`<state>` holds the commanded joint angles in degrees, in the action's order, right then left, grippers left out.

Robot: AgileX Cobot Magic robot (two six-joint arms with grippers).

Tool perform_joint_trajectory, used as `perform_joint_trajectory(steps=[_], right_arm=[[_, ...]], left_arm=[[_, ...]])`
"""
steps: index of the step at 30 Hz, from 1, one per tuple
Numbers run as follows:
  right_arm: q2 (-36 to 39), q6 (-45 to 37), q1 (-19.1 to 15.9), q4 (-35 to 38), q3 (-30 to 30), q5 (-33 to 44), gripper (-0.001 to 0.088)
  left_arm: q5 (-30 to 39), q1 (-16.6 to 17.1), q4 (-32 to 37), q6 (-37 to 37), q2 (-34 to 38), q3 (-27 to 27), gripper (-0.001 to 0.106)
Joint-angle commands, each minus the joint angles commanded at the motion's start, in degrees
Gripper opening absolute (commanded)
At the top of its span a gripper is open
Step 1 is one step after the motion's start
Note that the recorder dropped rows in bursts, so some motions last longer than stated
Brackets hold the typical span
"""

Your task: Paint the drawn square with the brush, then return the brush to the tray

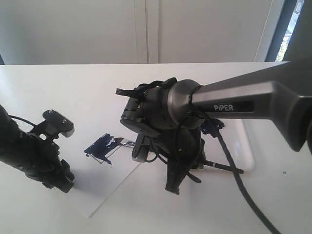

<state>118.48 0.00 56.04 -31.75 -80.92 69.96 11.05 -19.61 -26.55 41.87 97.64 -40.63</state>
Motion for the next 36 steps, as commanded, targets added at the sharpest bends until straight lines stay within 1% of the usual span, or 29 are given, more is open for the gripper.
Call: perform_joint_trajectory(steps=[5, 8, 19, 36], right_arm=[[0.48, 0.0, 0.0, 0.0, -3.0, 0.0, 0.0], [1.02, 0.0, 0.0, 0.64, -3.78, 0.0, 0.0], [1.61, 0.0, 0.0, 0.88, -3.78, 0.0, 0.0], [1.88, 0.0, 0.0, 3.18, -3.66, 0.0, 0.0]], left_arm=[[0.09, 0.0, 0.0, 0.0, 0.0, 0.0, 0.05], [0.14, 0.0, 0.0, 0.0, 0.0, 0.0, 0.05], [0.14, 0.0, 0.0, 0.0, 0.0, 0.0, 0.05], [0.02, 0.0, 0.0, 0.0, 0.0, 0.0, 0.05]])
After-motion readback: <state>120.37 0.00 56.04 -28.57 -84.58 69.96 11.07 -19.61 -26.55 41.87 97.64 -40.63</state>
